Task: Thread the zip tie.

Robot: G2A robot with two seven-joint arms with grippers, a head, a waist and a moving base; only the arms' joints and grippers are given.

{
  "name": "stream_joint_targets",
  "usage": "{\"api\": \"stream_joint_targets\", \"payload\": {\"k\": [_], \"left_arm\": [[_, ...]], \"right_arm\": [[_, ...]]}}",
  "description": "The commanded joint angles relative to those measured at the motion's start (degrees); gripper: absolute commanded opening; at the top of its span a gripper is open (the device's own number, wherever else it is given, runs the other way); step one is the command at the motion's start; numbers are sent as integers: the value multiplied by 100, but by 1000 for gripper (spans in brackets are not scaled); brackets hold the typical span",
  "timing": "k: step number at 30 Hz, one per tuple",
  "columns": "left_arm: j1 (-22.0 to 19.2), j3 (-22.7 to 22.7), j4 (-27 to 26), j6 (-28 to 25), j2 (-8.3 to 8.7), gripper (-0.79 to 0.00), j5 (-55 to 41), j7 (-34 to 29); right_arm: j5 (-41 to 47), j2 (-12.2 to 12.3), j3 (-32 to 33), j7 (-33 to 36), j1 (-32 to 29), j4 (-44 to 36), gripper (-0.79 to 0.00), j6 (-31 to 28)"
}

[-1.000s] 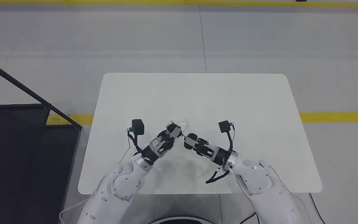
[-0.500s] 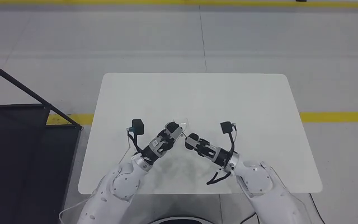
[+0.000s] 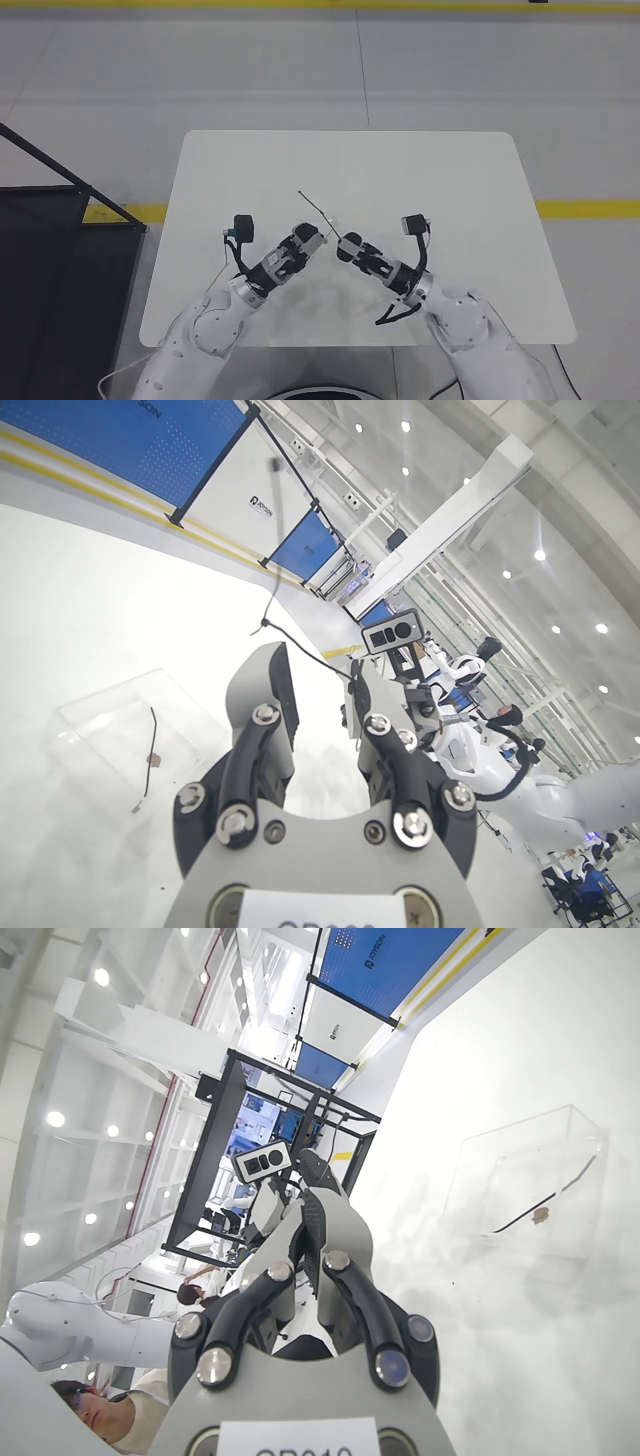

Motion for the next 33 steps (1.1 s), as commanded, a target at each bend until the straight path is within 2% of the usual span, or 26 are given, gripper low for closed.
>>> {"api": "stream_joint_targets", "payload": {"k": [1,5,8,11,13,14,15,16,18,29,31,33], "left_arm": [[9,-75,64,-196,24,-449,-90,-100],[35,-223,164,-429,67,-446,-286,-253],[18,-271,280,-546,94,-449,-784,-492],[-90,-266,446,-603,138,-459,-1722,-1122],[-182,-305,561,-580,175,-437,-2301,-1554],[-216,-303,611,-562,193,-372,-2580,-1804],[-255,-327,650,-525,214,-234,-2793,-2023],[-285,-353,683,-453,233,0,-2967,-2211],[-319,-399,705,-363,253,0,-3036,-2370],[-310,-388,700,-339,251,0,-3057,-2355],[-283,-315,629,-194,231,0,-3361,-2249],[-296,-178,613,-79,218,0,-3988,-2488]], "right_arm": [[275,7,51,142,9,43,-785,-53],[801,24,127,578,52,133,-785,-139],[1350,41,154,1116,110,234,-785,-183],[1958,59,197,1726,205,380,-785,-187],[2273,70,237,2064,261,495,-785,-206],[2400,74,245,2217,288,538,-785,-201],[2508,77,250,2351,315,577,-785,-195],[2613,80,245,2503,345,610,-785,-181],[2673,94,235,2811,423,696,-785,-51],[2673,94,235,2811,423,696,-785,-51],[2725,85,194,2726,371,594,-785,8],[2816,79,193,2704,339,564,-785,-83]]}}
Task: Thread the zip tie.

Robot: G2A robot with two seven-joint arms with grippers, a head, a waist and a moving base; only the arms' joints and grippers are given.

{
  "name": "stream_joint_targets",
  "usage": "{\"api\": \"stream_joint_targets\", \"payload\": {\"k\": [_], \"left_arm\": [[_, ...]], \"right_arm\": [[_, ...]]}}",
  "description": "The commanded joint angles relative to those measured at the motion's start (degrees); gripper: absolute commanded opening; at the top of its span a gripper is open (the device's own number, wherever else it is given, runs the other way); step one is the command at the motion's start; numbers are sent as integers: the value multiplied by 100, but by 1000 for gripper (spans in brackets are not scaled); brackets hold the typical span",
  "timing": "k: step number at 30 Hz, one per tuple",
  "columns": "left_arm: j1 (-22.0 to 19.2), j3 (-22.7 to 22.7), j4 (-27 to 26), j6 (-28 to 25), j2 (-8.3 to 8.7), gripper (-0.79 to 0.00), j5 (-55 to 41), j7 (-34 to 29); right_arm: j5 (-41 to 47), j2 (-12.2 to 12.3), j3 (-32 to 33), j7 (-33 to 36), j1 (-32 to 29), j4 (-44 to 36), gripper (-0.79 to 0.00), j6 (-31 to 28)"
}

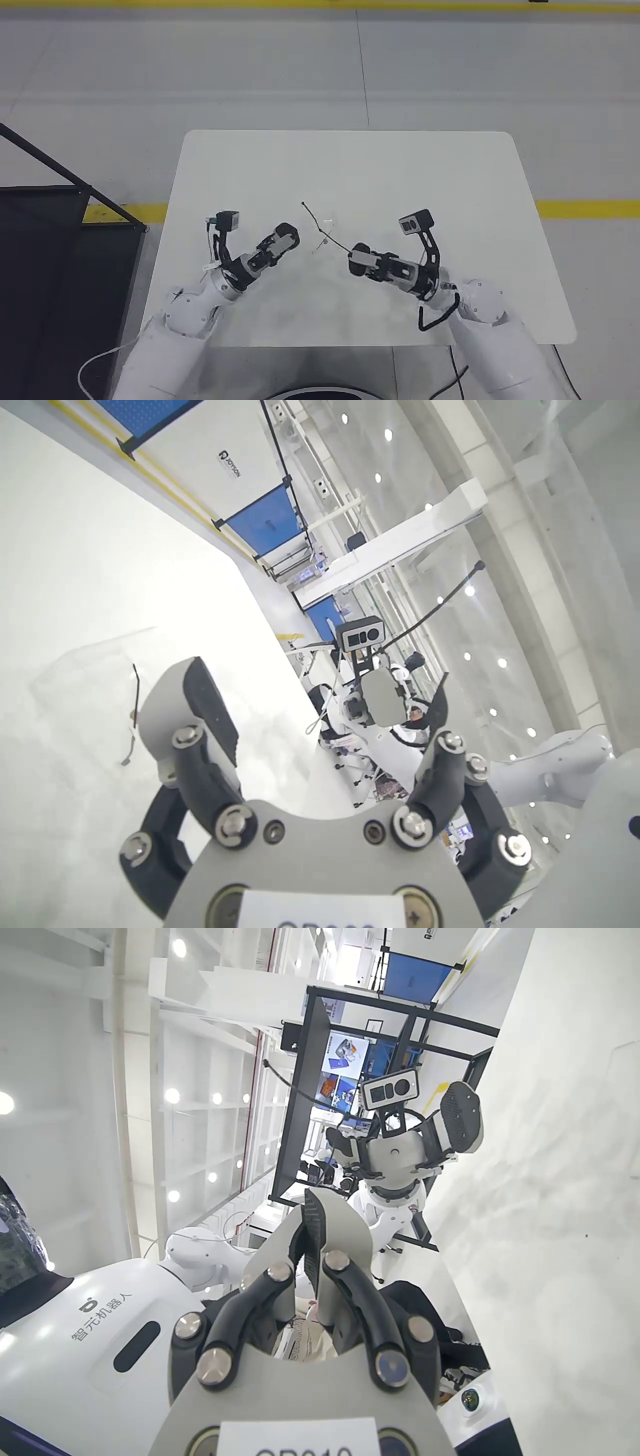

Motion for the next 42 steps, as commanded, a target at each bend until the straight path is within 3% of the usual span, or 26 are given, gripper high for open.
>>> {"api": "stream_joint_targets", "payload": {"k": [1,12,14,21,29,42], "left_arm": [[-47,111,19,129,-3,0,-771,-380],[-430,353,558,1103,5,0,-3790,-2871],[-516,420,708,1295,-16,-77,-4122,-3105],[-806,692,1017,1670,-110,-237,-4625,-3494],[-990,889,1219,1738,-206,-394,-4717,-3389],[-1095,946,1357,1744,-305,-446,-4954,-3555]], "right_arm": [[124,-6,-6,35,-27,-21,-785,-108],[760,-46,-82,508,110,283,-785,-391],[819,-58,-118,555,161,349,-785,-399],[815,-89,-213,612,251,456,-785,-440],[780,-103,-239,631,285,488,-785,-435],[722,-122,-273,644,326,521,-785,-402]]}}
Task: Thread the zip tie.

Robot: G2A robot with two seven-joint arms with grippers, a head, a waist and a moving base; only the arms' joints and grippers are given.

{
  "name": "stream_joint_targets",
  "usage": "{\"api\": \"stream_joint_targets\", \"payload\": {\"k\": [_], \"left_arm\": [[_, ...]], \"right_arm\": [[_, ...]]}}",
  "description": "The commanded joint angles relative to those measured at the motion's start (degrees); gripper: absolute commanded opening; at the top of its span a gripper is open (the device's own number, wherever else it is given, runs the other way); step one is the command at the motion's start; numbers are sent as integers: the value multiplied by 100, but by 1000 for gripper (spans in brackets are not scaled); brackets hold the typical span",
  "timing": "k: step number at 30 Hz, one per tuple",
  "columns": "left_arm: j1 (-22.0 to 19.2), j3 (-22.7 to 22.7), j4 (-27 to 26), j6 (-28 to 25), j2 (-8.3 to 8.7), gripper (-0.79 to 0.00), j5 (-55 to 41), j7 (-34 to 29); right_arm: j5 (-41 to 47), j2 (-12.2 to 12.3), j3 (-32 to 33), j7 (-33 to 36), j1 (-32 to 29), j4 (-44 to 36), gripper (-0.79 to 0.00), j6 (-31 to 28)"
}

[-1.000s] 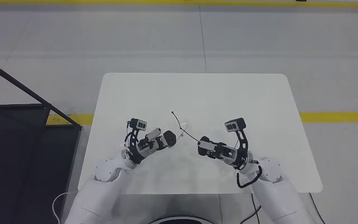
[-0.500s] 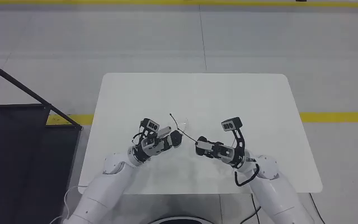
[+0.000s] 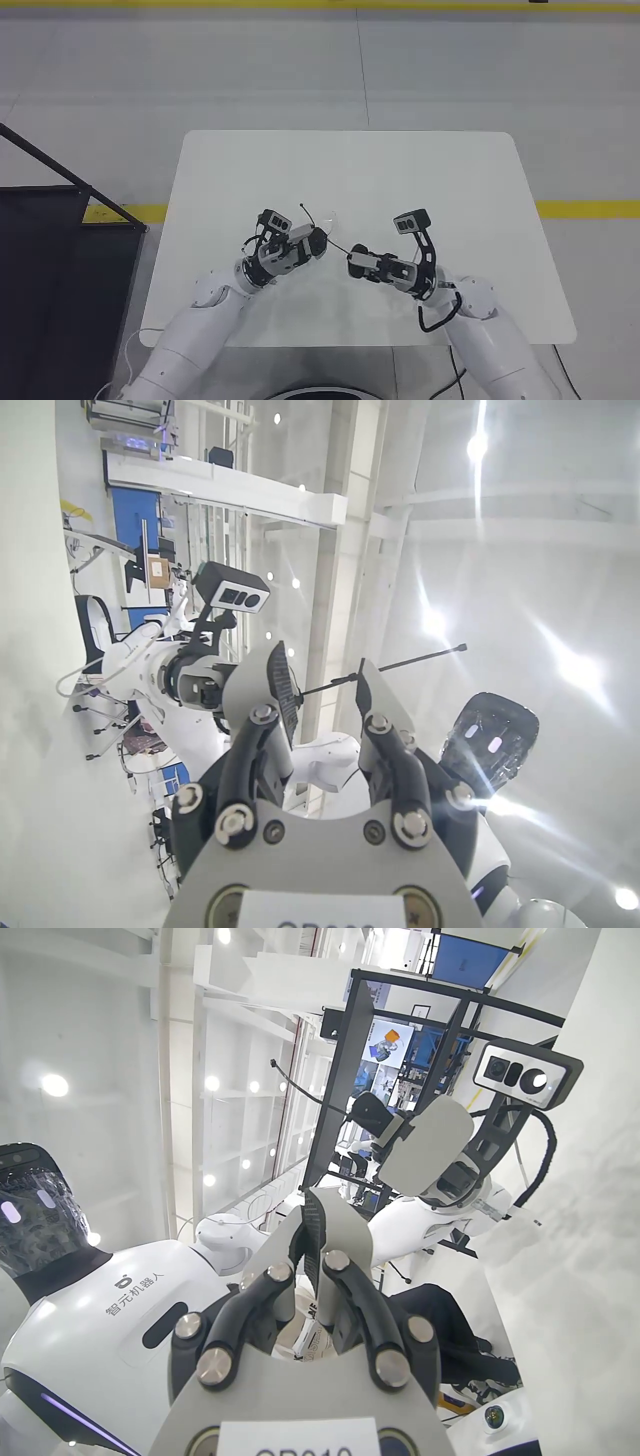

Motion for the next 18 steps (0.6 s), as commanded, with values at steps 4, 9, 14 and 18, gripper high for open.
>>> {"api": "stream_joint_targets", "payload": {"k": [4,9,14,18], "left_arm": [[-8,-15,24,-7,-23,-523,-21,-76],[-7,-37,32,-18,-42,-597,-3,-86],[10,-74,30,-22,-59,-597,-26,-104],[22,-107,31,-29,-72,-533,-52,-114]], "right_arm": [[-17,-8,-16,2,16,8,-785,10],[-22,-13,-18,-9,20,17,-785,19],[-9,-18,-11,-28,20,21,-785,29],[-3,-21,-3,-36,16,25,-785,40]]}}
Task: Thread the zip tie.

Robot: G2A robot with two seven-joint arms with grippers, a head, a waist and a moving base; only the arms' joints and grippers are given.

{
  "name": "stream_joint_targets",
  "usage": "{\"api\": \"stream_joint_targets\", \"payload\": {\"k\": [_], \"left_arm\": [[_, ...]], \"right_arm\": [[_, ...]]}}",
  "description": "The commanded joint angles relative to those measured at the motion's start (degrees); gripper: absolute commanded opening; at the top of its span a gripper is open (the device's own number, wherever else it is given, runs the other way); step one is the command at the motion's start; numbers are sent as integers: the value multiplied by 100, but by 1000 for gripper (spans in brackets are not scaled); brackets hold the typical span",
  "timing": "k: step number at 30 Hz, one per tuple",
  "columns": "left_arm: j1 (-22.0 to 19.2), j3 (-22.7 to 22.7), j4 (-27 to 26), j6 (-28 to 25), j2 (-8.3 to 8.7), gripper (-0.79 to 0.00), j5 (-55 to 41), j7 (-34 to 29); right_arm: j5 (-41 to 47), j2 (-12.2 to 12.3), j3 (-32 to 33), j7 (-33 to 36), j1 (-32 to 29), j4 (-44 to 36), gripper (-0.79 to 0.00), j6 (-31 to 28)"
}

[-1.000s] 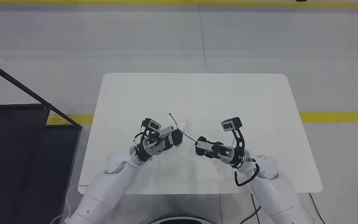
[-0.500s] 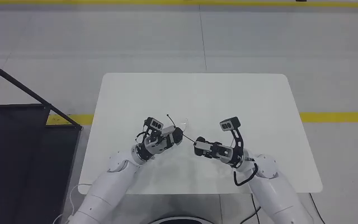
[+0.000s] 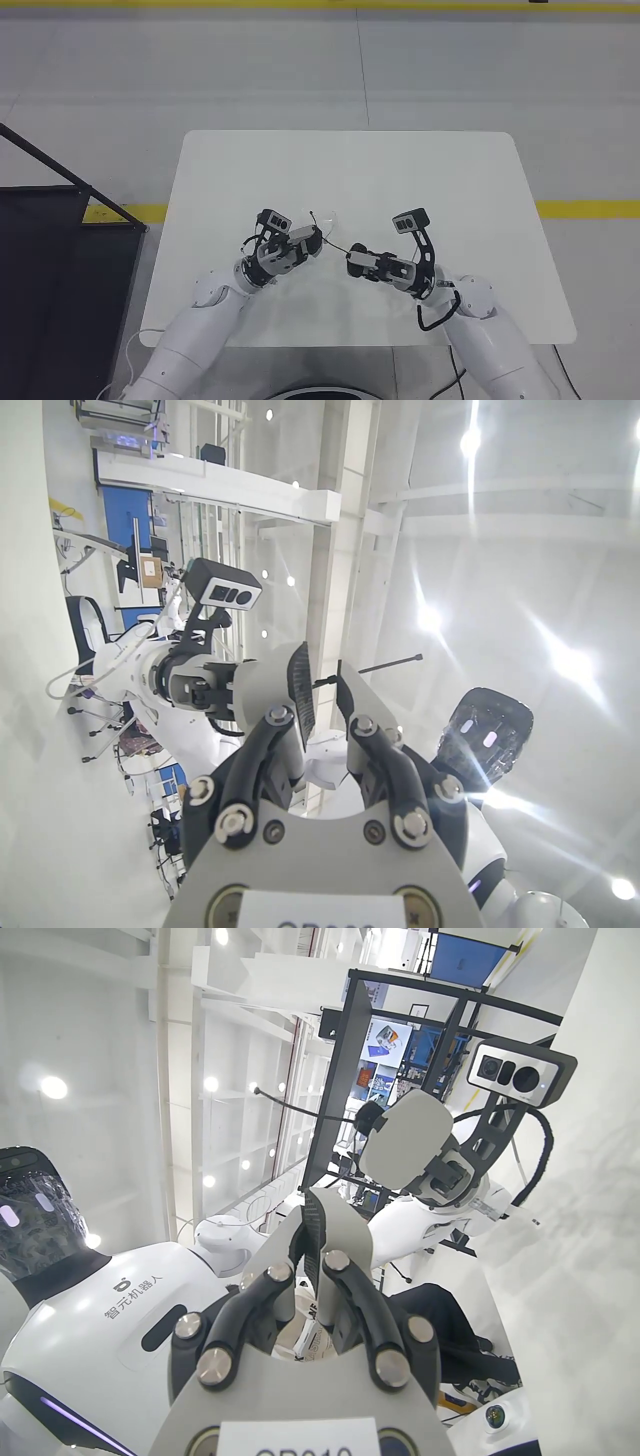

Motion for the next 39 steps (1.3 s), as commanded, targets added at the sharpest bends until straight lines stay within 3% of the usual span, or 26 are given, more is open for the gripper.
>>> {"api": "stream_joint_targets", "payload": {"k": [1,16,20,32,35,39], "left_arm": [[5,-15,-2,3,-6,-520,-8,-12],[8,-91,59,42,-53,-523,-18,-98],[6,-100,67,45,-67,-560,-7,-106],[-26,-90,115,97,-117,-576,4,-108],[-28,-100,121,90,-127,-613,14,-110],[-24,-111,119,91,-139,-785,19,-128]], "right_arm": [[-3,-1,5,-1,0,0,-785,8],[94,-19,34,-49,-27,15,-785,-21],[86,-22,34,-33,-27,13,-785,-5],[52,-30,34,2,-30,0,-785,30],[58,-32,39,12,-36,-5,-785,19],[52,-33,46,14,-42,-5,-785,29]]}}
